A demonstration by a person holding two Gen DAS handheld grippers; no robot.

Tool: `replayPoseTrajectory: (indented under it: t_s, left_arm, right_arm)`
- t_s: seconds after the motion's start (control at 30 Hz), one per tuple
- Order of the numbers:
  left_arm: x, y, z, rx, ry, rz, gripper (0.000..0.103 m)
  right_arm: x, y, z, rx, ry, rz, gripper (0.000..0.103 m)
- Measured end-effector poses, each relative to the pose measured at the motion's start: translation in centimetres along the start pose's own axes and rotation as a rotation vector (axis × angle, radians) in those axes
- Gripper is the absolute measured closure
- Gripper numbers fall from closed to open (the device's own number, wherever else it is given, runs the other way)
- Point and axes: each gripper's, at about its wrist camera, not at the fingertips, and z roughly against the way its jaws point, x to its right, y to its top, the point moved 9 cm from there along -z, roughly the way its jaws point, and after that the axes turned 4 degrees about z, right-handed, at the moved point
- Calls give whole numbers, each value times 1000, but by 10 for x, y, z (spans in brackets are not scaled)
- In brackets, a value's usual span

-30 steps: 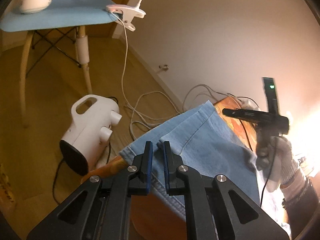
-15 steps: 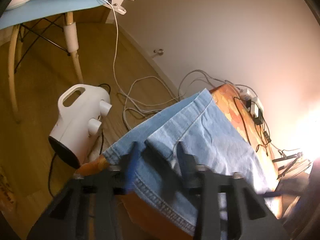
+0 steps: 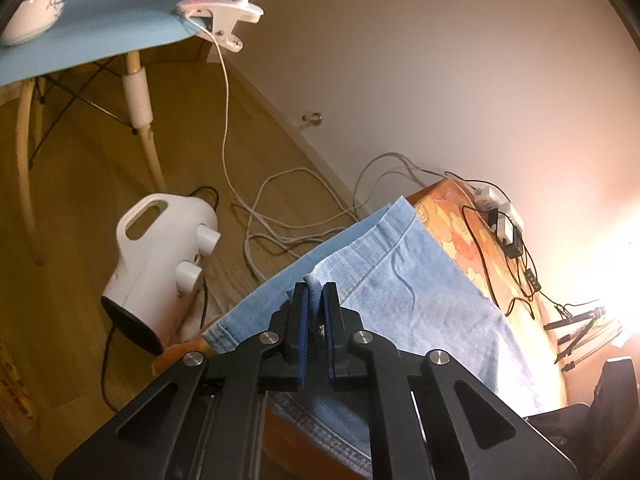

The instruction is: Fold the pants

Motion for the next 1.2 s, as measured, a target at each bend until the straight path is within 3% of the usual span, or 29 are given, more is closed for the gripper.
replayPoseTrajectory:
  t_s: [0.2,0.3,0.37,0.67,0.77,0.87,0.97,1.03,1.2]
  left_arm:
    - [-4,3,14,28,10,-9,98]
    - [-16,-1,13,26,42,-10,98]
    - [-23,-5,8,11,72,-20,98]
    - [-29,-9,0,-5,93,-22,97]
    - [-28,-9,2,1,108,-52,97]
    - [-30,-10,3,-8,114,-65,97]
    - [-31,-10,5,-15,111,-75,97]
    - [-29,-9,6,-16,111,-92,97]
    - [-24,-8,1,-31,111,-130,97]
  right_arm:
    - [1,4,23,70,50,-34,93]
    - [-7,7,25,74,140,-77,93]
    - [-8,6,15,61,103,-45,93]
    - [-8,2,11,51,171,-112,89]
    - [-29,6,23,85,245,-131,89]
    - [-31,-4,48,147,245,-153,85]
    - [-12,-28,84,205,242,-250,79]
    - [6,-56,114,239,188,-319,77]
    - [34,-164,169,246,76,-470,67]
